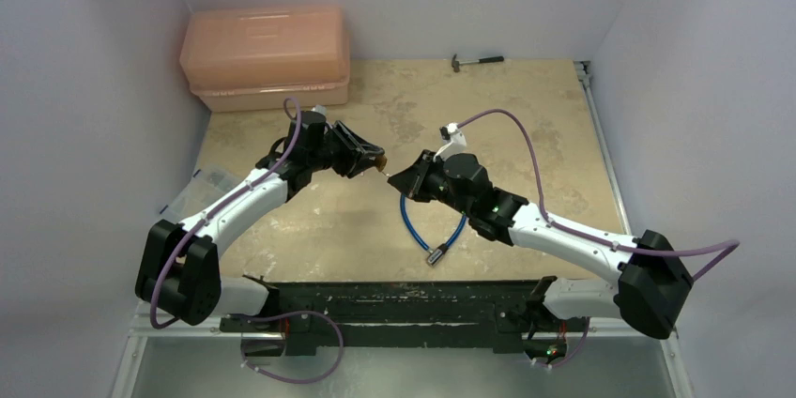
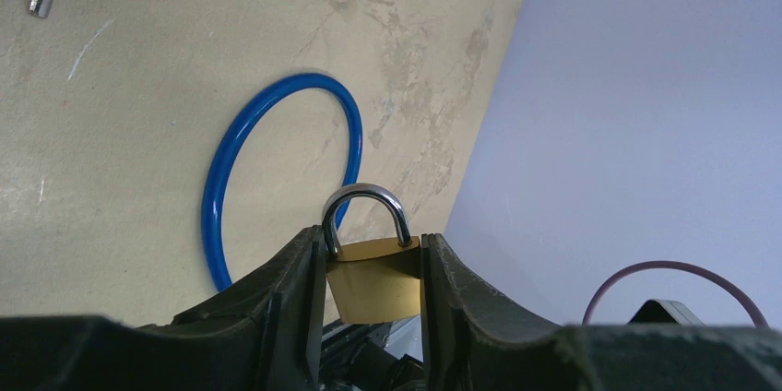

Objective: Unlock with the key

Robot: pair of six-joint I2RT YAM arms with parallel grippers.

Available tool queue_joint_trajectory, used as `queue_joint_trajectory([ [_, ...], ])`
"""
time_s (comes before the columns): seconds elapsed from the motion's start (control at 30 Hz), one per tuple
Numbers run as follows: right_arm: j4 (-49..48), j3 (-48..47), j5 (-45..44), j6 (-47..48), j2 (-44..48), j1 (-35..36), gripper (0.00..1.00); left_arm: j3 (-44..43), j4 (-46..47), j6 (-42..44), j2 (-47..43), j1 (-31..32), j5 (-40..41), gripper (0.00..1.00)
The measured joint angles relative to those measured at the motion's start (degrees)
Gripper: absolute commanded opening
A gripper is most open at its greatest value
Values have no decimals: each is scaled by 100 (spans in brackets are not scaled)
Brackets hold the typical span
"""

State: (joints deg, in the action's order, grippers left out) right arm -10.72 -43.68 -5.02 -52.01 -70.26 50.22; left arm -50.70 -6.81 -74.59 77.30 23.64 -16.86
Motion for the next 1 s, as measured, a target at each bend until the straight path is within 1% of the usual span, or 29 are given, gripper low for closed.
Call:
queue_joint_trajectory([
  [0.37, 70, -125, -177, 33, -223, 0, 0, 2, 39, 0, 0, 0, -111, 0],
  [1.0, 94, -227, -315, 66, -260, 0, 0, 4, 39, -2, 0, 0, -138, 0],
])
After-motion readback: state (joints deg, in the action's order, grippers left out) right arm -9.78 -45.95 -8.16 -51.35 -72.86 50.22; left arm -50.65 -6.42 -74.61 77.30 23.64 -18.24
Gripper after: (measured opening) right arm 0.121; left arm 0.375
